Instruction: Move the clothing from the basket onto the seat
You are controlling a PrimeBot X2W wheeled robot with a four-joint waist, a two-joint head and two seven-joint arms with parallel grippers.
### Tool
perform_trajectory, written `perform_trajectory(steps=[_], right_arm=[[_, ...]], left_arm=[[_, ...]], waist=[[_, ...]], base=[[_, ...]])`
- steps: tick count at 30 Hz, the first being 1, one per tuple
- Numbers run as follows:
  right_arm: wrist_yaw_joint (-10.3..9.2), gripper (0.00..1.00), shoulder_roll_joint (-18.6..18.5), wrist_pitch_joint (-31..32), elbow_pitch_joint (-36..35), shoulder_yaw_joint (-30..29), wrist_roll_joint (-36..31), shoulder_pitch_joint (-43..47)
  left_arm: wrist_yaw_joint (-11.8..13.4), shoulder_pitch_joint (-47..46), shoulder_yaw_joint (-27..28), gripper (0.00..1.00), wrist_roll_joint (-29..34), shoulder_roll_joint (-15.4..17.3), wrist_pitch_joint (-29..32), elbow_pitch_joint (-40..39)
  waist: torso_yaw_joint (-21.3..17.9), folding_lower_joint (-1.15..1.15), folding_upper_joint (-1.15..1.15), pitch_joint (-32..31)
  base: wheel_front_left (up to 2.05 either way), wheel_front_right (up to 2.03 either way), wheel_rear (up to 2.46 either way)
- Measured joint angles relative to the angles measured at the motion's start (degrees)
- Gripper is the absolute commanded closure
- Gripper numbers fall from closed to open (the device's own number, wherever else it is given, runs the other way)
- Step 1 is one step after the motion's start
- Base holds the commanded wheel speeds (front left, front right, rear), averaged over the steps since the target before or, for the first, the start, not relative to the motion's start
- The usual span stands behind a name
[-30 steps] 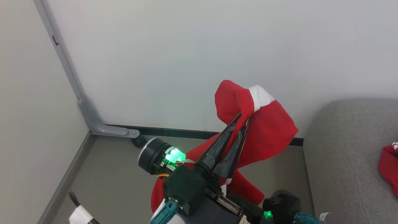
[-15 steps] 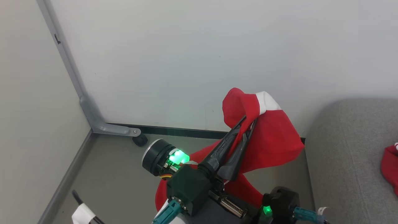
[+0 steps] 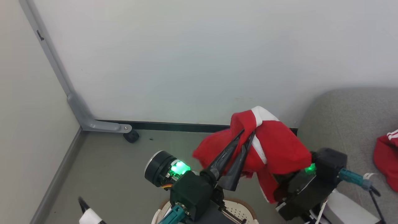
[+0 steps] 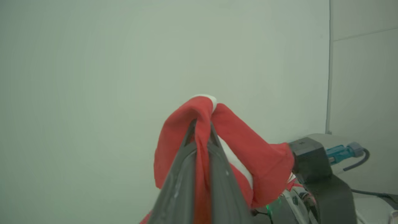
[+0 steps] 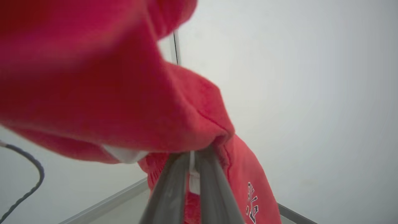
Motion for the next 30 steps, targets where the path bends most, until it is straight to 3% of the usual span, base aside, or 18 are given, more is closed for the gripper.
perform_trajectory(steps=[1,3,5,6,8,9,18,30], right_arm=[[0.00,1.00,-0.58,-0.18,0.19,-0.73,0.03,-0.28],[0.00,1.00,-1.69,-0.24,0.53,-2.38,0.38,-0.82],[0.00,1.00,-2.85,-0.47,0.87,-3.67,0.40,-1.12],[0.01,1.00,-3.47,-0.51,0.93,-4.36,0.40,-1.27],[0.01,1.00,-4.64,-0.68,1.40,-5.99,0.52,-2.01],[0.02,1.00,-5.24,-0.71,1.47,-6.81,0.82,-2.35],[0.01,1.00,-10.10,-1.18,3.37,-13.58,1.88,-5.22],[0.01,1.00,-19.34,-1.25,7.46,-25.38,5.67,-7.45]], left_arm=[[0.01,0.27,-0.27,1.00,0.00,0.02,0.16,0.05],[0.00,0.98,-0.86,0.87,0.00,0.00,0.31,0.35],[0.00,1.38,-1.57,0.60,0.00,0.03,0.40,0.97],[0.00,1.61,-1.97,0.51,0.00,0.03,0.54,1.04],[0.00,2.20,-2.60,0.05,0.00,0.05,0.55,1.67],[0.00,2.40,-2.74,0.00,0.00,0.09,0.57,1.80],[0.00,5.89,-3.91,0.00,0.08,0.33,0.96,3.19],[0.00,9.31,-6.90,0.00,1.59,0.43,0.70,4.81]], waist=[[-0.22,0.00,0.00,0.12],[-0.60,0.00,0.00,0.36],[-0.94,0.00,0.00,0.62],[-1.07,0.00,0.00,0.78],[-1.32,0.00,0.00,1.07],[-1.43,0.00,0.00,1.20],[-2.47,0.00,0.00,2.40],[-3.54,-0.01,0.00,6.17]], base=[[0.00,0.00,0.00],[0.00,0.00,0.00],[0.00,0.00,0.00],[0.00,0.00,0.00],[0.00,0.00,0.00],[0.00,0.00,0.00],[0.00,0.00,0.00],[0.00,0.00,0.00]])
